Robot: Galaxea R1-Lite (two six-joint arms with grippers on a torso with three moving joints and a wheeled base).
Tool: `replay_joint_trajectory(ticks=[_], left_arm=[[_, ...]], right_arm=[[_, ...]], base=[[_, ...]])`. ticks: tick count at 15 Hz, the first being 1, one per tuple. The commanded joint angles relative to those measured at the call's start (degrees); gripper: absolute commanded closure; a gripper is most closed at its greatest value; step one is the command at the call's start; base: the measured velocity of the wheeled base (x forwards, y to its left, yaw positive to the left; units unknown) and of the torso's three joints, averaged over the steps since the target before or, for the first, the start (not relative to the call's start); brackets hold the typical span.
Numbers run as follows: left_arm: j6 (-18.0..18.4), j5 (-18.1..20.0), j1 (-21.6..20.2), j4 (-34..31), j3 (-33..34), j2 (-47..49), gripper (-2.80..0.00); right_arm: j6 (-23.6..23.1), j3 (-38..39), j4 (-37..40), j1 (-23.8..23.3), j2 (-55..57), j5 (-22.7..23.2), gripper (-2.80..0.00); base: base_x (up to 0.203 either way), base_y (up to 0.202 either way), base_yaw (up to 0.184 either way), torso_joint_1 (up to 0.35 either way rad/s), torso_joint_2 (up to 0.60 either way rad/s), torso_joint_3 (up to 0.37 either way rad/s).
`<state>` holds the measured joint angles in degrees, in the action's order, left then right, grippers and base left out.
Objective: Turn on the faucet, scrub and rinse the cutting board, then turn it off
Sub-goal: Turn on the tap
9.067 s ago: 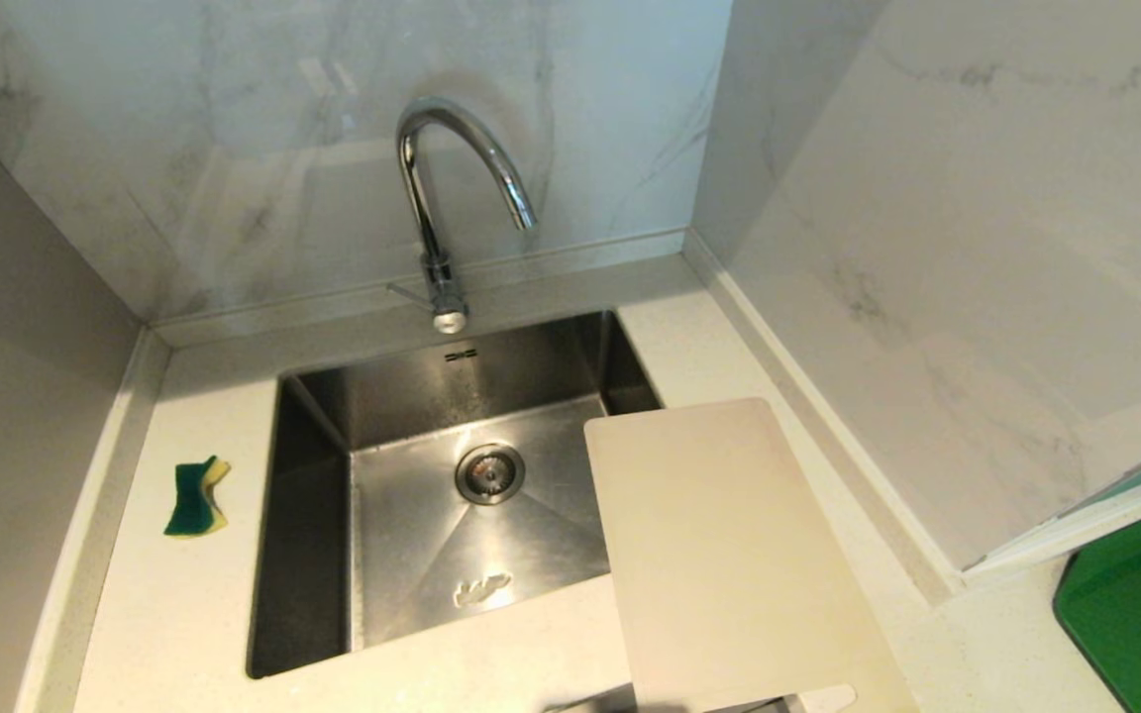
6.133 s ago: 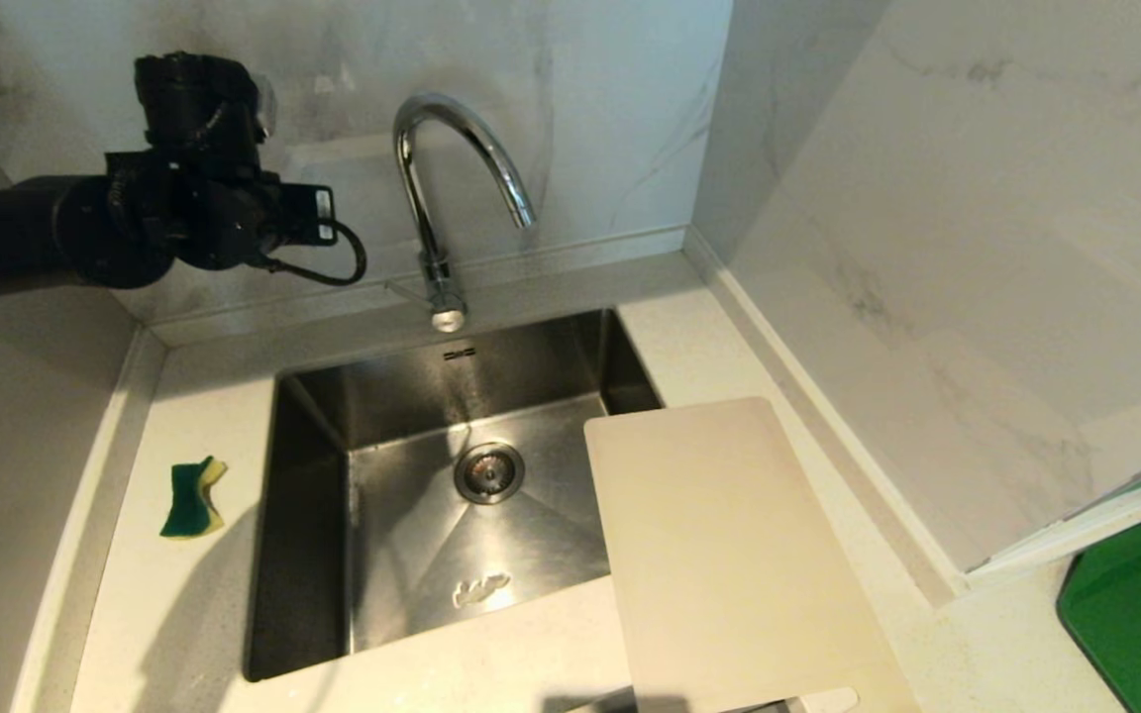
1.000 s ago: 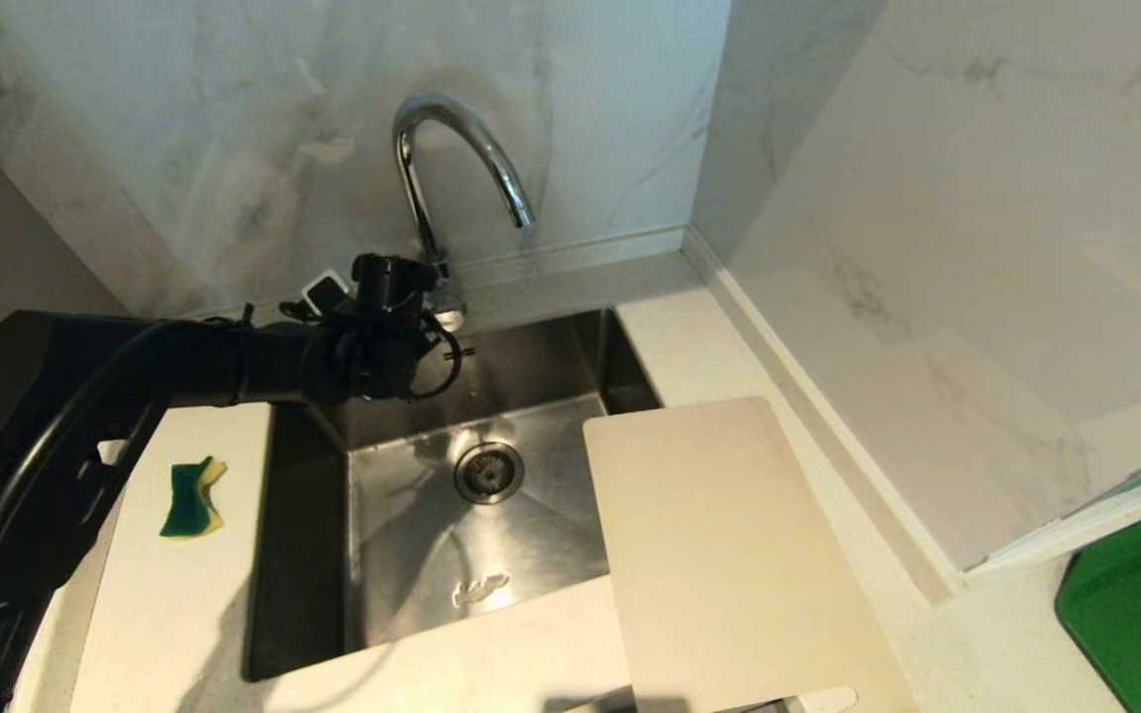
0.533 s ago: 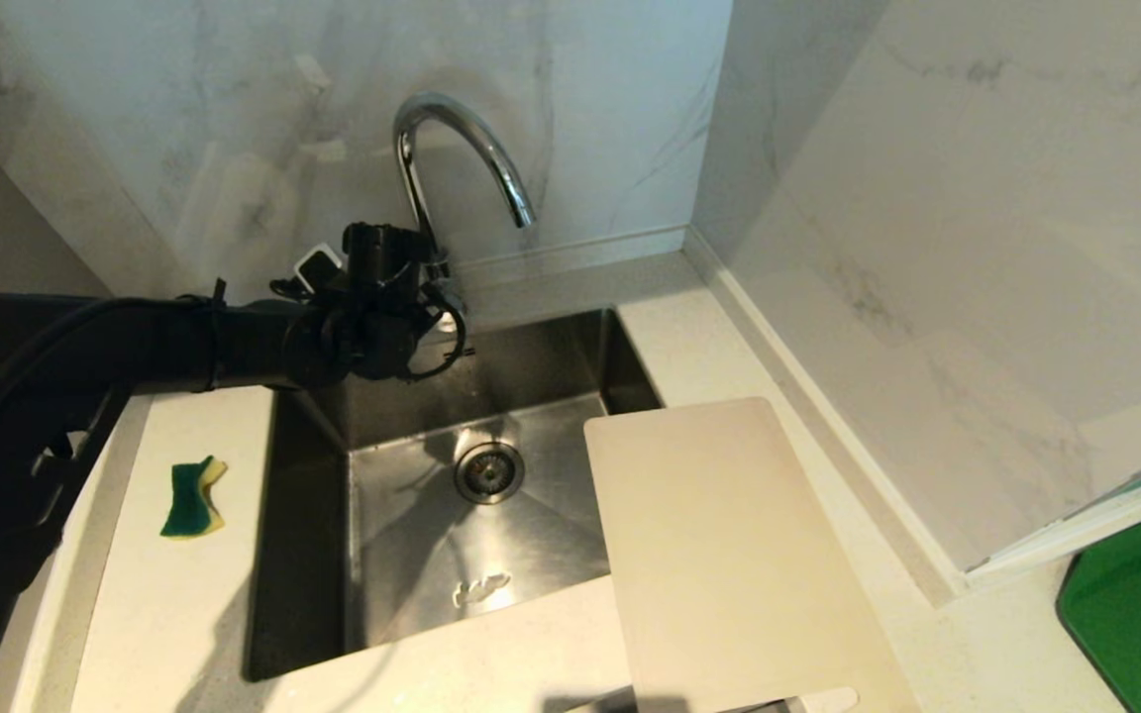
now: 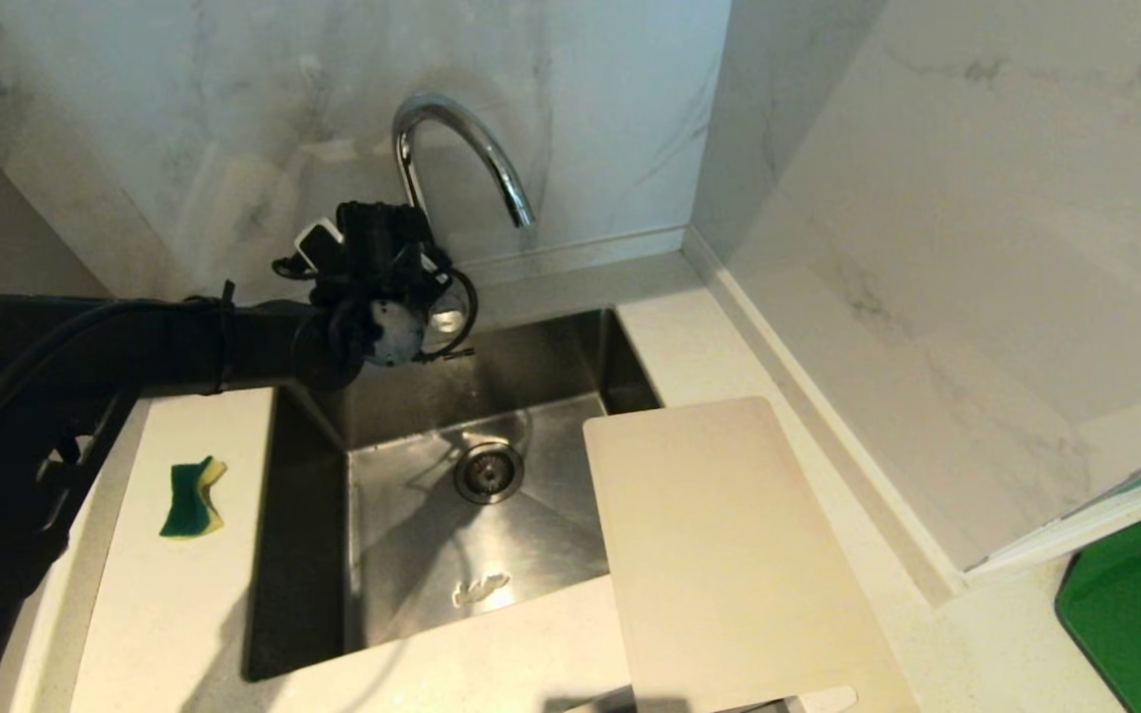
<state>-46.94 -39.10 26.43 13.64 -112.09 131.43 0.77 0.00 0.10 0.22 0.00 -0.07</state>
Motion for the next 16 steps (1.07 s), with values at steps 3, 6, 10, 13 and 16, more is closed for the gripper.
replay_joint_trajectory(ticks=[3, 6, 10, 13, 16], left_arm=[[4.58, -1.42, -0.68, 6.57, 0.03, 3.57, -2.8], [4.83, -0.9, -0.94, 6.66, -0.06, 4.29, -2.8], [4.93, -0.94, -1.83, 7.09, -0.06, 5.93, -2.8], [5.02, -0.38, -3.51, 7.29, -0.08, 7.56, -2.8], [5.04, -0.4, -4.19, 8.24, -0.07, 8.32, -2.8]], right_arm=[[0.02, 0.09, -0.01, 0.04, 0.09, -0.01, 0.0], [0.02, 0.03, -0.01, 0.04, 0.09, -0.01, 0.0], [0.02, 0.08, -0.01, 0.04, 0.09, -0.01, 0.0], [0.02, 0.09, -0.01, 0.04, 0.09, -0.01, 0.0], [0.02, 0.07, -0.01, 0.04, 0.09, -0.01, 0.0]], base=[[0.0, 0.0, 0.0, 0.0, 0.0, 0.0], [0.0, 0.0, 0.0, 0.0, 0.0, 0.0], [0.0, 0.0, 0.0, 0.0, 0.0, 0.0], [0.0, 0.0, 0.0, 0.0, 0.0, 0.0], [0.0, 0.0, 0.0, 0.0, 0.0, 0.0]])
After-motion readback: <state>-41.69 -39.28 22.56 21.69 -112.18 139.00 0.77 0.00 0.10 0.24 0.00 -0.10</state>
